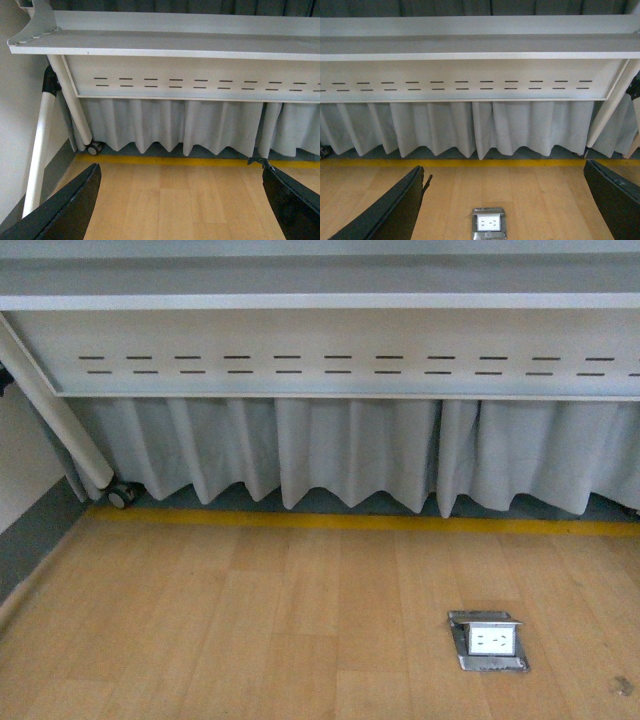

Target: Open oven

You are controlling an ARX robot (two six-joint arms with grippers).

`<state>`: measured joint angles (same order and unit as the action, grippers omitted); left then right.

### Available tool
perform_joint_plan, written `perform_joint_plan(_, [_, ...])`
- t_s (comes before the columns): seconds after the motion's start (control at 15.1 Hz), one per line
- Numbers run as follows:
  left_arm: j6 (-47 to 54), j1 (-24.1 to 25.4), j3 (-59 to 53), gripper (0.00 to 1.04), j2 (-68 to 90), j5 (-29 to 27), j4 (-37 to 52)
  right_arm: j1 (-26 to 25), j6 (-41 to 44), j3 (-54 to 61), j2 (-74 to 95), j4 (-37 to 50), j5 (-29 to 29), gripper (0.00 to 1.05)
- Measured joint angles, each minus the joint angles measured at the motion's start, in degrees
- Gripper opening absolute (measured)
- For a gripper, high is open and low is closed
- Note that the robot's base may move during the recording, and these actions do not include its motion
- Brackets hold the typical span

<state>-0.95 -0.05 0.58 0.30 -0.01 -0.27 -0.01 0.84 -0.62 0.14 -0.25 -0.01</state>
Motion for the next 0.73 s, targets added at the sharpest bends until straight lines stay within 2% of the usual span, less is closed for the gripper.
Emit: perform_joint_plan(0.73, [0.00, 0.00, 0.00, 0.98, 0.00, 0.00, 0.00, 0.00, 0.00, 0.00, 0.00, 0.00, 0.00, 0.98])
